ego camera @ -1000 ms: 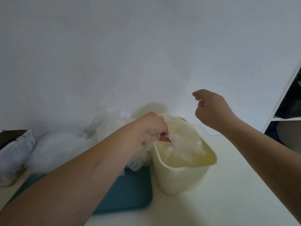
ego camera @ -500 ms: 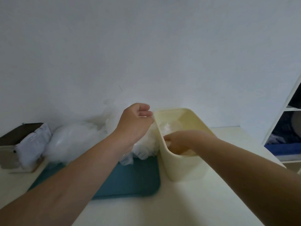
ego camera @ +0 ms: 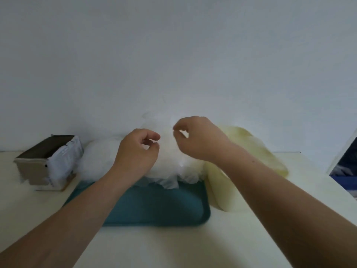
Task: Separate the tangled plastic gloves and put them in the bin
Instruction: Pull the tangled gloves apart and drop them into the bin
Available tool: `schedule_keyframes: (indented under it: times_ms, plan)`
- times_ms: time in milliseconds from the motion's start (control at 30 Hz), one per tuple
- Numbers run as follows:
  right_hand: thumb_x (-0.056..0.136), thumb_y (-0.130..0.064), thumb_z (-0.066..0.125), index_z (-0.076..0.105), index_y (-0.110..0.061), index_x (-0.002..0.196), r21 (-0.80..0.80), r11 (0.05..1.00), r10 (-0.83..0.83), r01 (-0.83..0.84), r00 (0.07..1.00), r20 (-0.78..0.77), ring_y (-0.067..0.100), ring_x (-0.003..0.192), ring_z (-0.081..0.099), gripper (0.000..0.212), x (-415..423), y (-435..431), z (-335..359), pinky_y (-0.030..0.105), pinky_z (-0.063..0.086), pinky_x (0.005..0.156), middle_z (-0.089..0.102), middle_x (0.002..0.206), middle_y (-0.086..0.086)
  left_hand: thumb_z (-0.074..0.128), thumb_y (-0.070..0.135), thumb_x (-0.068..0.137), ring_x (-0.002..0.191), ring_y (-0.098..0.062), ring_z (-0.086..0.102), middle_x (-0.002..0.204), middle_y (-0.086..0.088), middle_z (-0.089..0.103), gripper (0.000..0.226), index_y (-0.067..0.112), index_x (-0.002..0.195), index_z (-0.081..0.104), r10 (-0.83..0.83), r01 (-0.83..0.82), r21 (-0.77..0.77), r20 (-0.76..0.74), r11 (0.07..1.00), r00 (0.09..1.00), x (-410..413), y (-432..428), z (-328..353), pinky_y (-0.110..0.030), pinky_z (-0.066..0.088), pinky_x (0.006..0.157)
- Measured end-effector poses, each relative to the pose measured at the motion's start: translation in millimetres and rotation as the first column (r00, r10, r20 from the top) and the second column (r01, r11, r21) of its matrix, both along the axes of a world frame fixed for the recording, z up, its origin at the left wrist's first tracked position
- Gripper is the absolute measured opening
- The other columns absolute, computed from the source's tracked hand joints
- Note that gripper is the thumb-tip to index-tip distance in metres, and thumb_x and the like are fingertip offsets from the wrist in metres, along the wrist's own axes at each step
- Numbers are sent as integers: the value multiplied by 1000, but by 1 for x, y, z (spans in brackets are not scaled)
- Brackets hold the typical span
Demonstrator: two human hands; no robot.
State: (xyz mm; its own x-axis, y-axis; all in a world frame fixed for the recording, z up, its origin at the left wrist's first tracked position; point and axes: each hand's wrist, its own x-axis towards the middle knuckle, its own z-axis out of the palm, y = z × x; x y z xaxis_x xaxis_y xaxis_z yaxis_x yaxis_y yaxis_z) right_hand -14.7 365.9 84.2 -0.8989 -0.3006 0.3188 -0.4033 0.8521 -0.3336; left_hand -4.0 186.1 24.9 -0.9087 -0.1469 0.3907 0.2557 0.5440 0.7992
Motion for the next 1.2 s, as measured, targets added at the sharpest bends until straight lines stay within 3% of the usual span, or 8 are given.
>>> schedule_keyframes:
  times_ms: [133,233,333,500,667,867,1000,1200]
  plan:
    - [100,-31,54,73,-28,120,-303,948,117,-92,991,66,7,101,67,28,-1,-57,-40,30,57,95,73,118,-13,72,29,93,150,-22,31,162,2,38,38,31,130,64,180,-126,-392,105,911,978,-9,-58,-32,-38,28,122]
    - [97,-41,57,68,-32,127,-312,950,48,-1,989,143,12,99,67,33,-13,-76,-76,38,57,95,71,122,-10,63,41,94,158,-35,13,170,-6,19,57,34,148,46,275,-49,-596,295,802,915,-12,-80,-46,-47,16,127]
    - [97,-46,60,55,-34,143,-323,944,17,68,967,255,19,111,66,48,-25,-91,-96,44,56,99,64,135,-1,58,35,92,141,-38,41,145,-8,45,51,27,142,52,174,55,-546,359,836,917,-14,-95,-54,-47,38,116]
    - [97,-42,64,35,-42,157,-470,866,-24,168,955,297,25,114,64,66,-43,-92,-110,43,56,99,56,135,-1,56,19,100,129,-21,56,145,-3,60,41,18,140,62,76,55,-430,281,901,957,-12,-106,-61,-29,40,103]
    - [95,-41,64,48,-37,149,-413,894,-61,176,959,278,29,113,65,57,-55,-94,-122,48,55,101,57,136,4,55,13,97,126,-11,56,146,9,58,55,33,148,55,80,-17,-330,176,944,981,-14,-112,-62,-24,44,105]
    - [99,-28,60,67,-30,128,-323,946,-75,34,990,-116,10,81,58,30,-43,-98,-110,28,49,72,51,108,-10,61,46,97,117,-23,57,130,0,59,40,27,132,60,228,-79,-559,201,825,953,-26,-124,-70,-40,51,95]
    - [95,-19,56,70,-20,125,-392,882,144,-262,941,-305,13,101,62,33,-34,-105,-106,31,55,84,60,115,-7,60,38,100,91,-19,64,100,2,68,21,24,107,74,166,-38,-496,217,868,962,-25,-121,-72,-36,54,82]
    - [94,-48,66,37,-34,156,-184,947,281,-262,956,85,13,141,44,70,-32,-113,-124,39,40,117,42,157,-10,64,25,99,84,-10,67,93,10,73,13,30,95,76,159,-119,-317,105,941,982,-22,-127,-58,-40,59,84]
